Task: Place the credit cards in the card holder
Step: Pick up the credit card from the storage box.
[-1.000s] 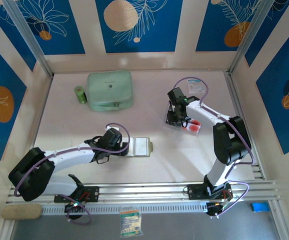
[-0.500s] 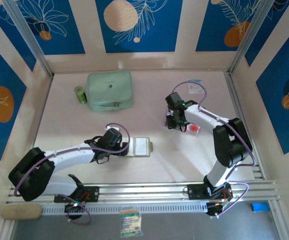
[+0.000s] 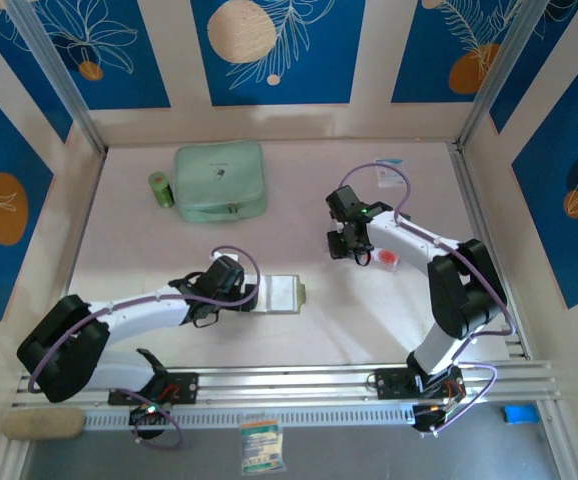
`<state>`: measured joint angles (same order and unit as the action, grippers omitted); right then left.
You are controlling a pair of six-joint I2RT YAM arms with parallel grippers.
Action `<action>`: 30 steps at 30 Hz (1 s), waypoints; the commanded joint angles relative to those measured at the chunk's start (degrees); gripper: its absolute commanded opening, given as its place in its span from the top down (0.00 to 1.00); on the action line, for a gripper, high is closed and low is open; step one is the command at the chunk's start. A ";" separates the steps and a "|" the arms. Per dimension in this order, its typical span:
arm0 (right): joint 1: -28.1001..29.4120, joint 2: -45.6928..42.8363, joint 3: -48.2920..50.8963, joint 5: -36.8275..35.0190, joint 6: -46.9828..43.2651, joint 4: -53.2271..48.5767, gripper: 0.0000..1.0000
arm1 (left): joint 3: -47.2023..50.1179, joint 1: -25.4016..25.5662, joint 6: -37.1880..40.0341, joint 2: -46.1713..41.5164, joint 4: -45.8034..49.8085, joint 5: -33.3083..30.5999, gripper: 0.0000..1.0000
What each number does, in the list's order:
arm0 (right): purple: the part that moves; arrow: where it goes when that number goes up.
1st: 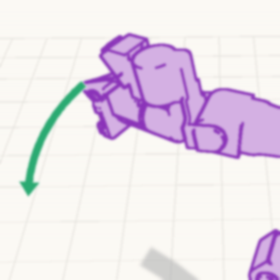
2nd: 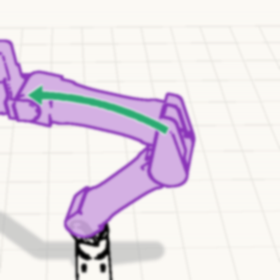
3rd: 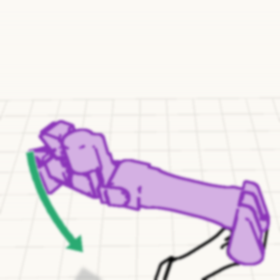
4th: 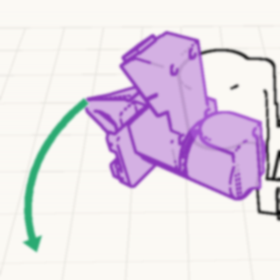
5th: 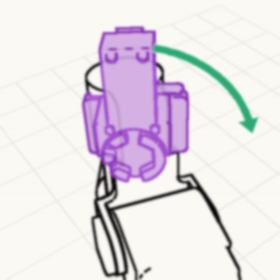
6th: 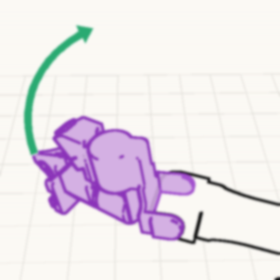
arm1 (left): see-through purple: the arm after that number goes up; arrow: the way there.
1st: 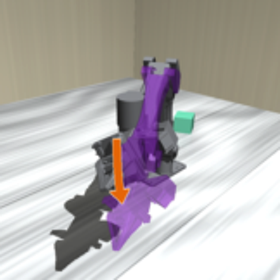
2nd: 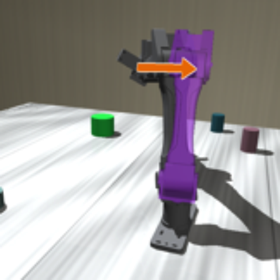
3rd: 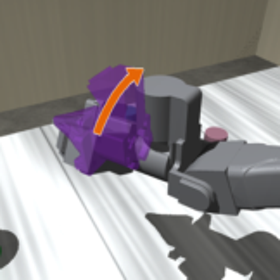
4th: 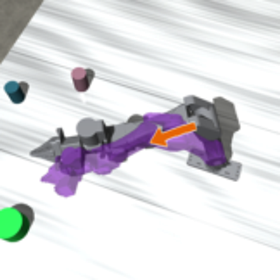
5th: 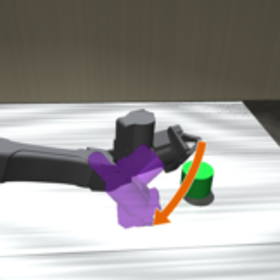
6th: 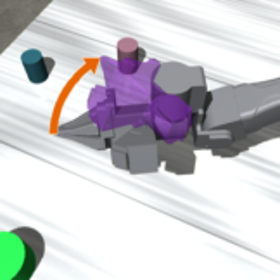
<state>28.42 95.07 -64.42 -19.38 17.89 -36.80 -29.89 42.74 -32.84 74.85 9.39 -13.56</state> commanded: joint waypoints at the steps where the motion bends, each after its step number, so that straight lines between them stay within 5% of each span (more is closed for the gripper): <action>1: 0.58 0.79 -0.09 4.49 2.91 1.60 0.66 | 0.14 -0.69 0.73 0.23 -0.32 0.47 0.00; 30: -2.94 16.29 -14.28 10.56 4.77 5.02 0.76 | 0.45 -0.65 -0.29 -2.03 1.12 0.20 0.00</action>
<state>25.78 110.80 -76.03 -10.83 23.40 -31.48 -29.89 42.74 -32.88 73.91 9.45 -13.56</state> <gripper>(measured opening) 0.241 0.998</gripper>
